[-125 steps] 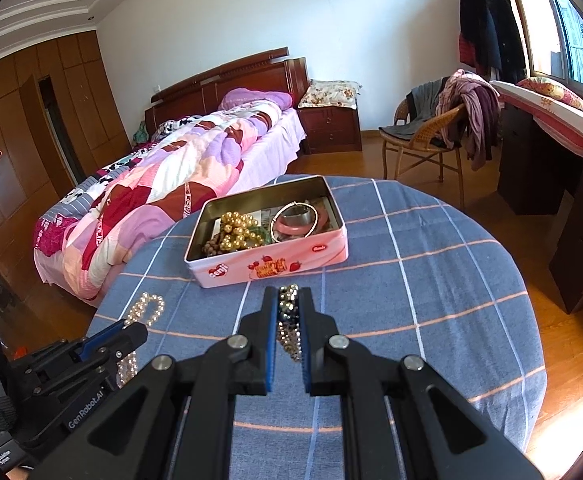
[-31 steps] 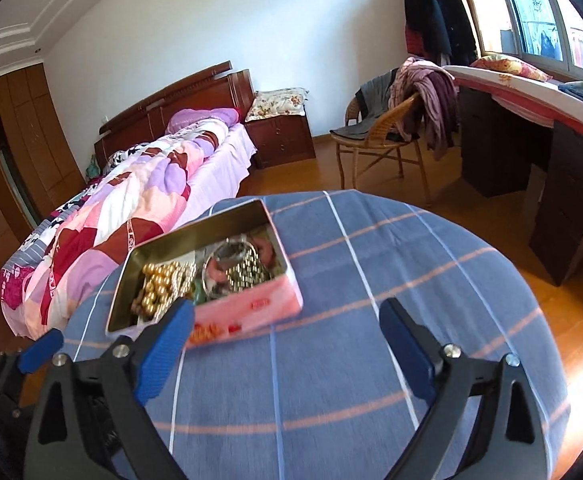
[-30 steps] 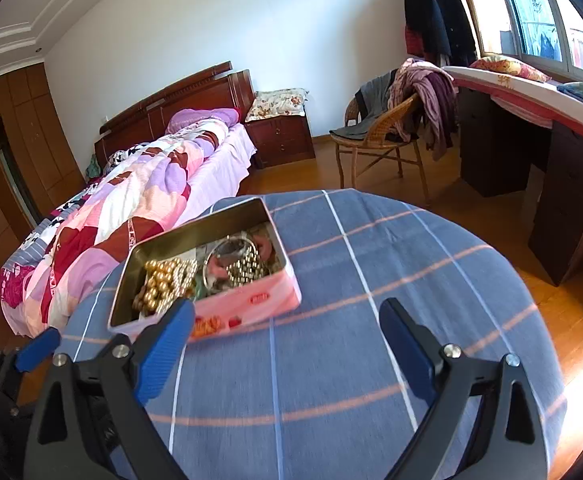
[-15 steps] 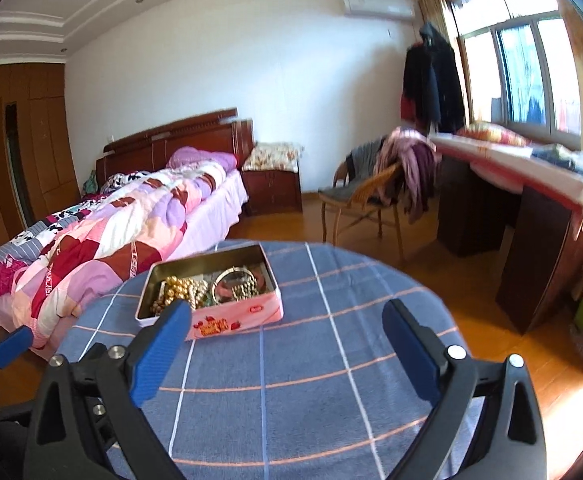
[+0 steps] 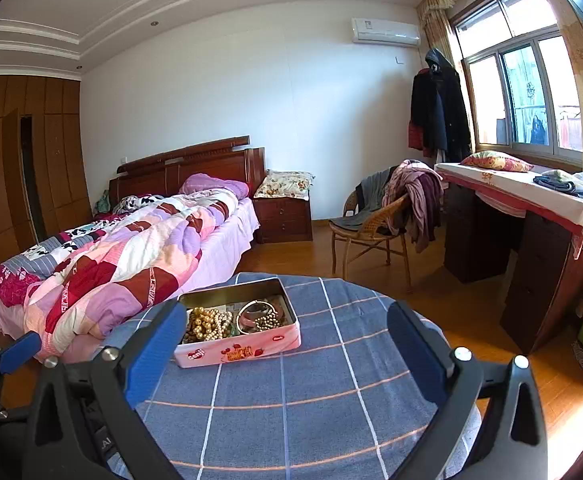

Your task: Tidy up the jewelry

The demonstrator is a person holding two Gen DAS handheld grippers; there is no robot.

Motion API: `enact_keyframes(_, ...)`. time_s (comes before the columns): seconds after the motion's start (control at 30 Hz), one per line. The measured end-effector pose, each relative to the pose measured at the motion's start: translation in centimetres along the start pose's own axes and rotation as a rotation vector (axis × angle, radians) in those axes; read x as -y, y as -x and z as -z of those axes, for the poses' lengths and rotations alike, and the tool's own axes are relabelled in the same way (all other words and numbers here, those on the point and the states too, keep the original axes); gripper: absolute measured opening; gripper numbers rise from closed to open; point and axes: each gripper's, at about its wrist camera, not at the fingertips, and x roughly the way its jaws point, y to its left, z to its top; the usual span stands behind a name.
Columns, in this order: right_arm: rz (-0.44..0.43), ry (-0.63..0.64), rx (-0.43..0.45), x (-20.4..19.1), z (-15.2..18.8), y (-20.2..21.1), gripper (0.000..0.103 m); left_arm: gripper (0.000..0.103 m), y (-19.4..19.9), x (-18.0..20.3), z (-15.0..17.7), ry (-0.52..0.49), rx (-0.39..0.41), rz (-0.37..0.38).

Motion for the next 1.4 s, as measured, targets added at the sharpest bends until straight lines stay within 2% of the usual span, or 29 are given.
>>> enact_keyframes(1.4,0.0,-0.012,-0.02,-0.06,0.28,0.01,0.102,0.09,-0.03,-0.09,-0.17,-0.001,0.006,-0.016)
